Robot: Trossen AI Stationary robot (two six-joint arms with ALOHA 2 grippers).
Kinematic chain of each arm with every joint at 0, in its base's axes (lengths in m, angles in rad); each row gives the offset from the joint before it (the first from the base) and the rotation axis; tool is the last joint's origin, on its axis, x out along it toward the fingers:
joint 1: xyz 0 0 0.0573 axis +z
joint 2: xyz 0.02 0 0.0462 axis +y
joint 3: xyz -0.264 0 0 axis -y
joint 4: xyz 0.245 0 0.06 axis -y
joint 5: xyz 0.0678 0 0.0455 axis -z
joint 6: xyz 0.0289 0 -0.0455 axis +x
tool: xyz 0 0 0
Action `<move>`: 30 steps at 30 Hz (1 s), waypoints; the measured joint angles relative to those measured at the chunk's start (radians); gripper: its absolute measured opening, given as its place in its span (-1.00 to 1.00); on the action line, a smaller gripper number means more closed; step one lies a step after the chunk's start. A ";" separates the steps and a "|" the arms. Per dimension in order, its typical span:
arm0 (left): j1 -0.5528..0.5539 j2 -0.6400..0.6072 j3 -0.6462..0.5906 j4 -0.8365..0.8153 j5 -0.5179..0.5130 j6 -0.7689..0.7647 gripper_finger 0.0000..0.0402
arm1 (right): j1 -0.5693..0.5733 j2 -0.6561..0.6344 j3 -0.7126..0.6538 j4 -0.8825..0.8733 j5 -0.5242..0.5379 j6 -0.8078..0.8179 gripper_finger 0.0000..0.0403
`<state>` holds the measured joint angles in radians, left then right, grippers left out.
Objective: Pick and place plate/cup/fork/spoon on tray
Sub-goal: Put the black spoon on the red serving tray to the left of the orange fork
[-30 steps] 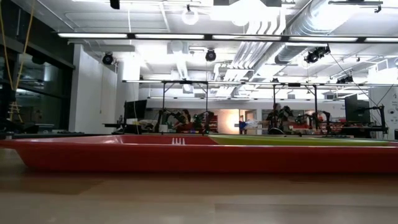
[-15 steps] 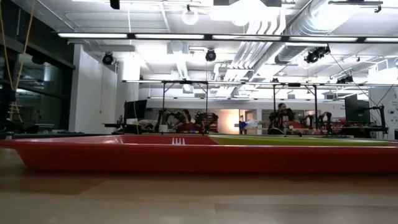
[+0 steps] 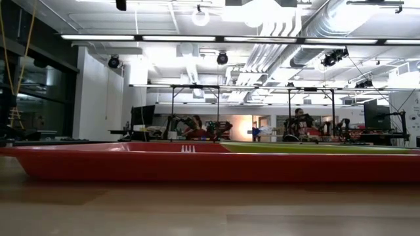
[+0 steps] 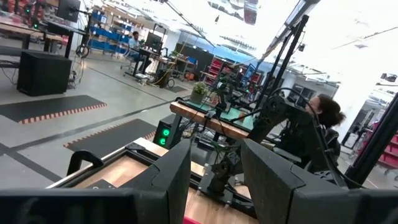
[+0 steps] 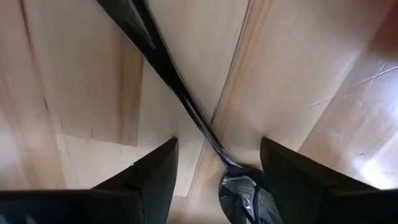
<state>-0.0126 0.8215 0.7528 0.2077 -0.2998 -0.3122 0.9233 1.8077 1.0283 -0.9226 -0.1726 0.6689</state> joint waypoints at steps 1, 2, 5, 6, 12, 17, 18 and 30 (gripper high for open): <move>0.000 0.000 0.000 0.000 0.000 0.000 -0.35 | 0.003 -0.002 -0.006 0.006 0.000 0.000 0.07; 0.000 0.000 0.000 0.000 0.000 0.000 -0.35 | 0.007 -0.003 -0.012 0.008 0.001 0.002 0.04; 0.000 0.000 0.000 0.000 0.000 0.000 -0.35 | 0.018 -0.004 -0.024 0.019 0.001 0.003 -0.12; 0.000 0.000 0.000 0.000 0.000 0.000 -0.35 | 0.022 -0.003 -0.025 0.021 0.005 0.002 -0.20; 0.000 0.000 0.000 -0.001 0.000 0.000 -0.35 | 0.027 -0.002 -0.027 0.035 0.000 0.000 -0.87; 0.000 0.000 0.000 -0.001 0.000 0.000 -0.35 | 0.026 0.000 -0.024 0.035 -0.011 0.005 -0.92; 0.000 0.000 0.000 -0.001 0.000 0.000 -0.35 | 0.026 0.000 -0.018 0.029 -0.011 0.004 -0.94; 0.000 0.000 0.000 -0.001 0.000 0.000 -0.35 | 0.026 -0.086 0.030 -0.021 -0.002 0.132 -0.99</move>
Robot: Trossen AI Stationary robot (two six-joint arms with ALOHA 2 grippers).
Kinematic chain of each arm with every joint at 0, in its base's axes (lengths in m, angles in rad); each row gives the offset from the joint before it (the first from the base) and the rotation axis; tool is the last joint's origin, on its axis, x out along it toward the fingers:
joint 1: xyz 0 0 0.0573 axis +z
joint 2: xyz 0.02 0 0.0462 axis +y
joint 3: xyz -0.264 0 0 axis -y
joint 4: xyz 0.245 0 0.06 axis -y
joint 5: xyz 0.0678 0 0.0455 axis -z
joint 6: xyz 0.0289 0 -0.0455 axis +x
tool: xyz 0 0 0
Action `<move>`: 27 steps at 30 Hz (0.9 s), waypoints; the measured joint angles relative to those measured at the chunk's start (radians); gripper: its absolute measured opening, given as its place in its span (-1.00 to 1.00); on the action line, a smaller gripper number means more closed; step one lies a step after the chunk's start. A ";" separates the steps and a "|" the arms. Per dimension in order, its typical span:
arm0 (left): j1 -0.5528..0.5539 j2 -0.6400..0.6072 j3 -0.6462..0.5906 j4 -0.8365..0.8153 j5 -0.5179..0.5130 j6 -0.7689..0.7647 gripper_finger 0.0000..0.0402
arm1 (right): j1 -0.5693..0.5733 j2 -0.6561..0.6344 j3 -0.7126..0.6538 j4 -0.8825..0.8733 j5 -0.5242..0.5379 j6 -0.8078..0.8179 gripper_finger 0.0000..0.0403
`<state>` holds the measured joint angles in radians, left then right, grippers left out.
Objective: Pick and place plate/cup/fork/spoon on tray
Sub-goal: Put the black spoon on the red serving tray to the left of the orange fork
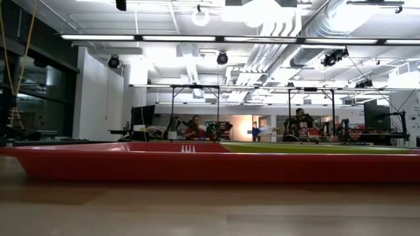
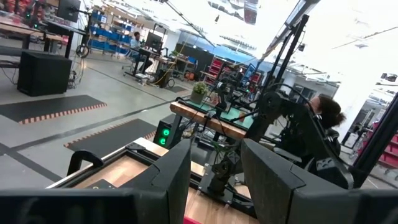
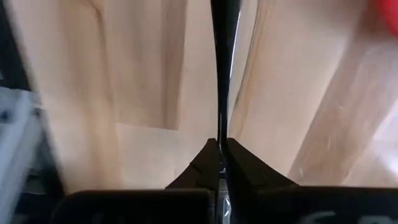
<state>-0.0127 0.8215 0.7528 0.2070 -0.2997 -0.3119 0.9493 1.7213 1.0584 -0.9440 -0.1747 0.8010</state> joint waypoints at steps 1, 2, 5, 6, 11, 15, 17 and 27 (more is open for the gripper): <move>0.000 0.000 0.000 0.000 0.000 0.000 -0.35 | 0.000 -0.018 0.000 0.000 0.000 0.015 -0.99; 0.000 0.000 0.000 0.000 0.000 0.000 -0.35 | 0.000 -0.037 0.000 -0.005 0.001 0.034 -1.00; 0.000 0.000 0.000 0.000 0.000 0.000 -0.35 | -0.007 -0.101 0.000 -0.014 0.002 0.078 -1.00; 0.000 0.000 0.000 0.000 0.000 0.000 -0.35 | -0.013 -0.124 0.001 -0.014 0.002 0.085 -1.00; 0.000 0.000 0.000 0.000 0.000 -0.018 -0.35 | -0.092 -0.244 0.003 0.005 0.061 0.089 -1.00; 0.000 0.000 0.000 0.001 0.000 -0.053 -0.35 | -0.214 -0.280 0.065 0.004 0.195 0.018 -1.00; 0.000 0.000 0.000 0.001 0.000 -0.052 -0.35 | -0.287 -0.269 0.118 0.007 0.251 -0.075 -1.00; 0.000 0.000 0.000 0.142 0.041 -0.052 -0.35 | -0.600 0.029 0.510 -0.001 0.355 -0.757 -1.00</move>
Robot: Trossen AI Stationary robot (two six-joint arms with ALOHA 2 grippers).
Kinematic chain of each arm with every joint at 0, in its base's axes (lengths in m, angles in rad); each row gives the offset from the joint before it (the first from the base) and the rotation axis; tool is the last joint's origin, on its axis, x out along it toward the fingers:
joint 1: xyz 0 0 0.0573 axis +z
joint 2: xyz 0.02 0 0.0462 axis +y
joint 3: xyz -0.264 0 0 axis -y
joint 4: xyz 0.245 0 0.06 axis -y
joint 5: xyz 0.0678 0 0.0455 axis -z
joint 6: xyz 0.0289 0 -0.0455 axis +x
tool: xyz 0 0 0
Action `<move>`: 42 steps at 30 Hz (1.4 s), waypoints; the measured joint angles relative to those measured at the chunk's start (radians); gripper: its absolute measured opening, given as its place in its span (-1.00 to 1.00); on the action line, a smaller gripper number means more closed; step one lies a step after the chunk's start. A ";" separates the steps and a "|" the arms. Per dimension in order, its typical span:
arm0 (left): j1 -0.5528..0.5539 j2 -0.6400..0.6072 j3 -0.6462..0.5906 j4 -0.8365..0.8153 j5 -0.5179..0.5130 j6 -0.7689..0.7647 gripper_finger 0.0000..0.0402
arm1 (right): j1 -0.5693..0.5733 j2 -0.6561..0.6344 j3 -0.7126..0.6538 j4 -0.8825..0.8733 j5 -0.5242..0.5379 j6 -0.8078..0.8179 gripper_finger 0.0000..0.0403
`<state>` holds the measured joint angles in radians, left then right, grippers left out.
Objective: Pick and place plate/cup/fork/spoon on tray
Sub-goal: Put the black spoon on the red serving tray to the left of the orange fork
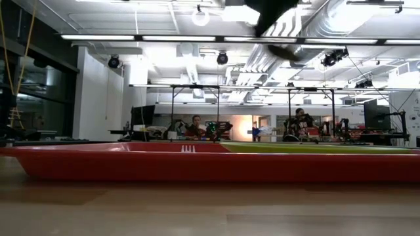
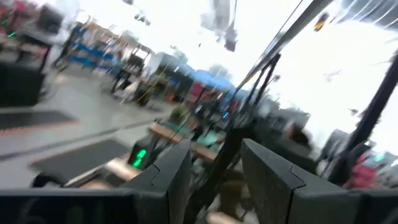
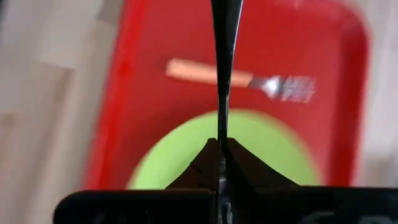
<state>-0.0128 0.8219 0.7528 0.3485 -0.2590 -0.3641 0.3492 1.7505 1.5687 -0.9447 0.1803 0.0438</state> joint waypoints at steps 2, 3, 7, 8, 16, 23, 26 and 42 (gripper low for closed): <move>0.000 0.000 0.000 0.064 0.024 0.000 -0.35 | -0.038 0.082 0.090 -0.001 0.006 -0.162 -1.00; 0.000 0.000 0.000 0.099 0.035 0.000 -0.35 | -0.053 0.124 0.138 0.002 0.013 -0.244 -1.00; 0.000 -0.002 0.000 0.224 0.055 0.000 -0.35 | -0.098 0.292 0.334 0.002 0.028 -0.579 -1.00; 0.000 -0.002 0.000 0.248 0.063 0.000 -0.35 | -0.104 0.331 0.381 0.000 0.029 -0.651 -1.00; -0.001 -0.002 0.000 0.330 0.073 -0.003 -0.35 | -0.121 0.600 0.667 -0.010 0.034 -1.169 -1.00; -0.001 -0.002 0.000 0.339 0.055 -0.055 -0.35 | -0.122 0.723 0.733 -0.016 0.056 -1.426 -1.00; -0.001 -0.002 0.000 0.338 0.019 -0.055 -0.35 | -0.128 0.733 0.724 -0.018 0.050 -1.458 -1.00; -0.001 -0.002 0.000 0.354 -0.041 -0.055 -0.35 | -0.195 0.770 0.723 -0.020 -0.086 -1.529 -1.00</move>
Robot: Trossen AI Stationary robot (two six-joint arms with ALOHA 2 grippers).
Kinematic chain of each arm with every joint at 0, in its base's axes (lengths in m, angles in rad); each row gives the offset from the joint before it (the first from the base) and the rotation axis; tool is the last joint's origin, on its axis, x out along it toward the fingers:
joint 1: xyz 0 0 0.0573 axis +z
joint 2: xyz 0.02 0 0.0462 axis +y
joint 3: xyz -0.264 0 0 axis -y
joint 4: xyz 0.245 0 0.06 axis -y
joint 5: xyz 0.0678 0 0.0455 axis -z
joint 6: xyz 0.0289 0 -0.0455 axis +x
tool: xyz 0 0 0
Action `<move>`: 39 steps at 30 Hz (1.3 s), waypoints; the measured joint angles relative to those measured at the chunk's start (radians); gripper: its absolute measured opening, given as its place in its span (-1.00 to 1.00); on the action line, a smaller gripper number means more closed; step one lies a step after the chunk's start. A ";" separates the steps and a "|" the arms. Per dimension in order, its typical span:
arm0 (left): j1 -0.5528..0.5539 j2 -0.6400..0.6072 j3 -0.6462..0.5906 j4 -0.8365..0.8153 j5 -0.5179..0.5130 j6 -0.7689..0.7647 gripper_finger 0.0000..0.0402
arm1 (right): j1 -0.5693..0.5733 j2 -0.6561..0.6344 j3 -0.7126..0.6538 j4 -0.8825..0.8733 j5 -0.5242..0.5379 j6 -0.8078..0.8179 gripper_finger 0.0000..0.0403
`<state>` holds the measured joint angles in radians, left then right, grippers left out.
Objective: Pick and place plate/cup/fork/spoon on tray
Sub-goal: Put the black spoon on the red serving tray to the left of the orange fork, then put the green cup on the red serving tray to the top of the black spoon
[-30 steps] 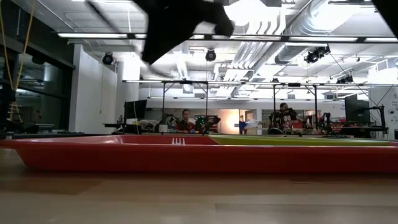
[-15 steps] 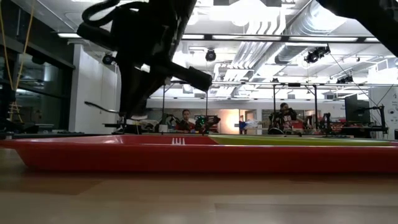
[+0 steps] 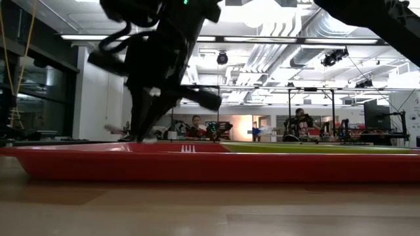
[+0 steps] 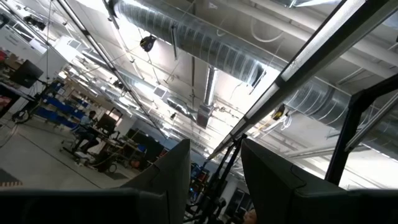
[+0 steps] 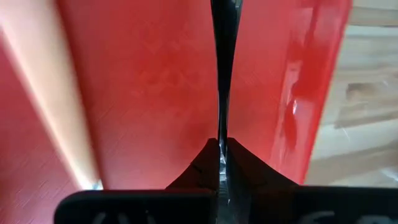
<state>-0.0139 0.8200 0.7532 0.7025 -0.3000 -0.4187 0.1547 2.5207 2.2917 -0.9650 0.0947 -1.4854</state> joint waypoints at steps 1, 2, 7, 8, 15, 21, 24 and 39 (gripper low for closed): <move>0.000 0.000 0.000 0.000 0.000 0.000 -0.35 | 0.000 0.007 0.000 0.009 0.004 -0.003 -1.00; 0.000 0.000 0.000 0.001 0.000 0.001 -0.35 | 0.000 0.012 -0.001 0.007 0.011 -0.006 -1.00; 0.000 0.000 0.000 0.004 -0.002 0.001 -0.35 | 0.000 0.013 0.000 -0.001 0.003 0.018 -1.00; 0.001 0.000 0.000 0.004 -0.001 0.001 -0.35 | 0.000 0.014 0.000 -0.007 0.002 0.020 -1.00; 0.000 0.000 0.000 0.003 -0.001 0.001 -0.35 | 0.000 0.015 0.000 0.004 -0.003 0.079 -1.00; 0.000 0.000 0.000 0.003 0.003 0.001 -0.35 | 0.000 0.015 0.000 0.005 -0.026 0.095 -0.96; 0.000 0.000 0.000 0.003 0.004 0.001 -0.35 | -0.002 0.015 0.000 0.005 -0.026 0.098 -0.92; 0.000 0.000 0.000 0.003 0.006 0.002 -0.35 | -0.016 0.015 0.000 0.050 0.002 0.181 -0.56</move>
<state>-0.0139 0.8196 0.7532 0.7055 -0.2943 -0.4171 0.1390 2.5359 2.2913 -0.9153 0.0965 -1.3046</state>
